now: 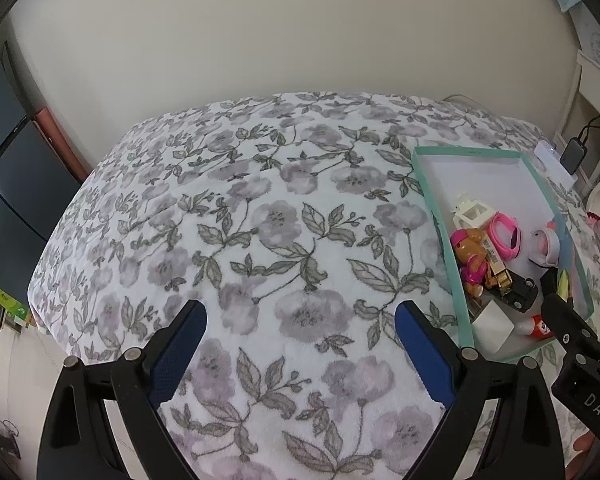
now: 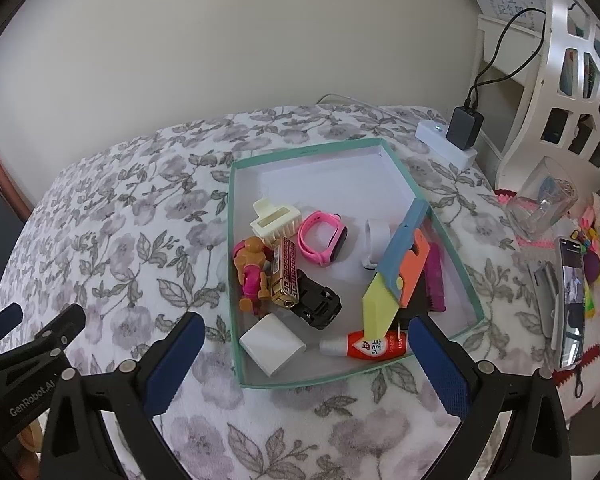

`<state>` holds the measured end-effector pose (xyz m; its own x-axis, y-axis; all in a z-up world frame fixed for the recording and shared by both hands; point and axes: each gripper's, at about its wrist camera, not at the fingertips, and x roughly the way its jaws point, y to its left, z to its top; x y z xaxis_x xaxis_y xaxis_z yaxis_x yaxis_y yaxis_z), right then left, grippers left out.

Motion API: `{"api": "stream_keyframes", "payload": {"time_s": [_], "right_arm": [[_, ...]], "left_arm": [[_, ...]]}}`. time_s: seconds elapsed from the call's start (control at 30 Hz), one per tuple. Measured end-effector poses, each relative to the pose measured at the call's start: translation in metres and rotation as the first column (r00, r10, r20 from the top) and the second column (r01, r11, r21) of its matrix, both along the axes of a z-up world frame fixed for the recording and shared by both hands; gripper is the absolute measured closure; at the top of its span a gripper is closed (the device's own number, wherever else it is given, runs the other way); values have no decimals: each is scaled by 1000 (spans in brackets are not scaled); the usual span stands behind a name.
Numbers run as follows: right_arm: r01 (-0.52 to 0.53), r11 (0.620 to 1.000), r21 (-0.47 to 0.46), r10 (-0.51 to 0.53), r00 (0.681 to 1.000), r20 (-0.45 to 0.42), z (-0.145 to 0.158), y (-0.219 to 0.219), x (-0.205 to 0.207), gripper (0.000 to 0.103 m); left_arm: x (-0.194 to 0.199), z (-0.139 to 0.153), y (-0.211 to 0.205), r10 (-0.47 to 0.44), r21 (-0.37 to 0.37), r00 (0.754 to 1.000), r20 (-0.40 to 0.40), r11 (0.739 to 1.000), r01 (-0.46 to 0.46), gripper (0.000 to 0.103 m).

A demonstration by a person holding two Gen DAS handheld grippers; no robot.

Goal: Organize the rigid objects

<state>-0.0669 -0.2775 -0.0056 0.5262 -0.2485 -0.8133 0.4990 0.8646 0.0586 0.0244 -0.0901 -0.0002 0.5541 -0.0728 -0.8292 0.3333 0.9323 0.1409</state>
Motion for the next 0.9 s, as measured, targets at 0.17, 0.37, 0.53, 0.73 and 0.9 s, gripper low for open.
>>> {"api": "stream_keyframes", "payload": {"time_s": [0.17, 0.37, 0.53, 0.73, 0.9], "right_arm": [[2, 1000, 1, -2, 1000, -3, -1, -1, 0, 0], [-3, 1000, -1, 3, 1000, -9, -2, 0, 1, 0], [-4, 1000, -2, 4, 1000, -11, -2, 0, 1, 0], [-4, 1000, -3, 4, 1000, -11, -2, 0, 1, 0], [-5, 1000, -3, 5, 1000, -12, -3, 0, 1, 0]], "left_arm": [[1, 0, 1, 11, 0, 1000, -1, 1000, -11, 8], [2, 0, 2, 23, -1, 1000, -4, 1000, -23, 8], [2, 0, 2, 24, 1, 1000, -7, 1000, -24, 8], [3, 0, 3, 35, 1, 999, -7, 999, -35, 8], [3, 0, 3, 35, 1, 999, -7, 999, -35, 8]]}}
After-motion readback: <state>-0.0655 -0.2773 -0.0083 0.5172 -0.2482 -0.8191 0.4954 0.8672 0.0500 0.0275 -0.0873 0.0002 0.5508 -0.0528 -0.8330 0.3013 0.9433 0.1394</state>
